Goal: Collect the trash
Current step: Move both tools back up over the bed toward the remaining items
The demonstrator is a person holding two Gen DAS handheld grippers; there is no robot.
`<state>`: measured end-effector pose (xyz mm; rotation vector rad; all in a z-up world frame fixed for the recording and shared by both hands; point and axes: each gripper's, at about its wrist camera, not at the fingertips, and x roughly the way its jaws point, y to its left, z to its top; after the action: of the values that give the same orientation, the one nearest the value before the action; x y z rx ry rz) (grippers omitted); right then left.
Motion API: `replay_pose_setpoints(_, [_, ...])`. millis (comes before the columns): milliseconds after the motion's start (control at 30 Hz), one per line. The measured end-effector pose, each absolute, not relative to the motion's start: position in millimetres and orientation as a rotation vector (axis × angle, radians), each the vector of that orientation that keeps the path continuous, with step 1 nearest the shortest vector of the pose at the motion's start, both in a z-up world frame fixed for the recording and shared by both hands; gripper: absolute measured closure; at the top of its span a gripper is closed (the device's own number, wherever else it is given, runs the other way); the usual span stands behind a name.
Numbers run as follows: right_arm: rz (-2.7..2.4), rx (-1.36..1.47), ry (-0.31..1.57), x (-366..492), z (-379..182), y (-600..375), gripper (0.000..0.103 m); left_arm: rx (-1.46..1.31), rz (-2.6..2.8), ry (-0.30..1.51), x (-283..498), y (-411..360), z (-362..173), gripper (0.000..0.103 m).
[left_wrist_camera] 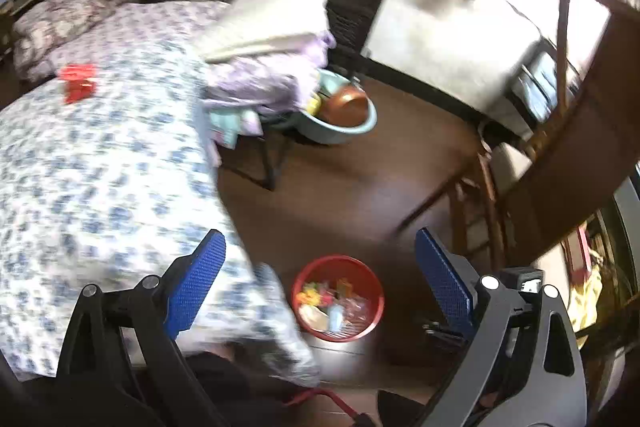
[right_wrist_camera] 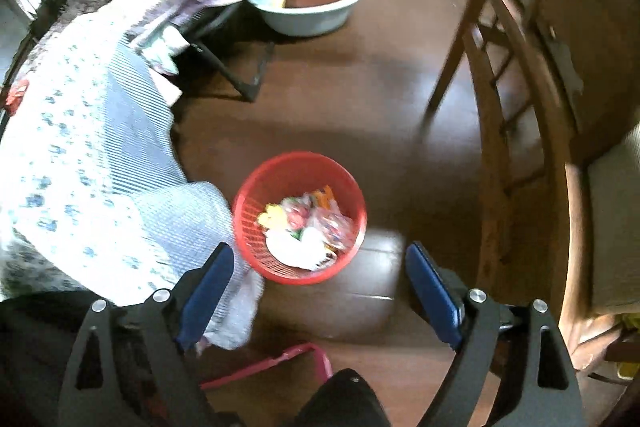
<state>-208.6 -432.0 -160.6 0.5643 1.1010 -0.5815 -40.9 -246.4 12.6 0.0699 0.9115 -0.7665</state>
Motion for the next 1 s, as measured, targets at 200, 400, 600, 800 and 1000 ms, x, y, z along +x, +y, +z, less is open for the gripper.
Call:
replay_pose_setpoints(200, [-0.469, 0.508, 0.992, -149.6, -101.1, -380.0, 0.016, -0.021, -0.624, 0.842, 8.6, -175.9, 29.1, 0.01])
replay_pose_setpoints(400, [-0.271, 0.399, 0.91, -69.2, -48.5, -300.9, 0.011, -0.093, -0.427, 0.799, 80.4, -95.1, 41.2, 0.01])
replay_pose_setpoints(600, [-0.134, 0.324, 0.9, -19.5, -35.0, -237.0, 0.01, -0.159, -0.242, 0.793, 141.9, -22.6, 53.7, 0.01])
replay_pose_setpoints(800, [-0.071, 0.287, 0.942, 11.0, -39.0, -193.4, 0.01, -0.237, 0.007, 0.729, 166.4, 44.2, 36.5, 0.009])
replay_pose_setpoints(1000, [-0.021, 0.243, 0.887, 87.8, -29.9, -172.1, 0.01, -0.43, 0.074, 0.823, 180.1, 95.3, 10.5, 0.009])
